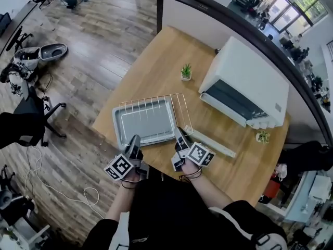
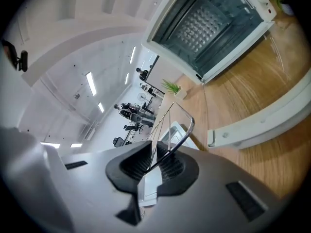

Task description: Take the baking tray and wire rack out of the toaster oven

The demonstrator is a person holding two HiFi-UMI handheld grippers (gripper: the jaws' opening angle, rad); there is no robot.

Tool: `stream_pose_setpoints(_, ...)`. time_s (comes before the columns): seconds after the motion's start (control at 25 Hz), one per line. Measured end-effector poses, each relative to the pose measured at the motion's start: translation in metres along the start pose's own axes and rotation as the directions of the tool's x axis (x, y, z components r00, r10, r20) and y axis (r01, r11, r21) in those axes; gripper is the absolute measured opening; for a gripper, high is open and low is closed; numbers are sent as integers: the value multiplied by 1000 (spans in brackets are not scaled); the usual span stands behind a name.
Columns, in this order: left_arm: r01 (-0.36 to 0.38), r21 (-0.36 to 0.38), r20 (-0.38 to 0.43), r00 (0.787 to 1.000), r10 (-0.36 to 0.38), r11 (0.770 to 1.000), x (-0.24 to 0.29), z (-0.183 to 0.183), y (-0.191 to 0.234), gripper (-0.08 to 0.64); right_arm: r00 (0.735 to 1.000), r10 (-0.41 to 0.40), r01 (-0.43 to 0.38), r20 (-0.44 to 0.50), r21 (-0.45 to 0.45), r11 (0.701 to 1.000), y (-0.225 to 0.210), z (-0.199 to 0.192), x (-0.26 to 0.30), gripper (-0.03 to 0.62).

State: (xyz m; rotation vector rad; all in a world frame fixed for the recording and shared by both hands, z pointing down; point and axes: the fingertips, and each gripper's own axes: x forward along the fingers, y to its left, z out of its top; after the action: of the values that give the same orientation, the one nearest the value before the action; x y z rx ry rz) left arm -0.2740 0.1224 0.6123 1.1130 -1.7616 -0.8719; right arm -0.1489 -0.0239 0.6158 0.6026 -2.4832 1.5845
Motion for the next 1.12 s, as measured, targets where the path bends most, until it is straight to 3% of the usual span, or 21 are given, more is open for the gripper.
stream_pose_setpoints(0.44,-79,-5,31,996,79,997,-26,9,36,35,993,-13,8,-120,-43,999,6,-39,22,53)
stream_pose_setpoints(0.72,-150,24,-46,988,151,988,-26,7,51,58,983,-61,52,-174,-54,997,1,-51,27,66)
stream_pose_setpoints(0.92,-213,7,-163,964,211,977,-24,-1,65,73,952,-124,105,-280,-81,991,-5,-63,28,104)
stream_pose_setpoints(1.12,-237,22,-197,951,236,971,-24,0,66,91,936,-132,117,-328,-63,991,-7,-67,28,106)
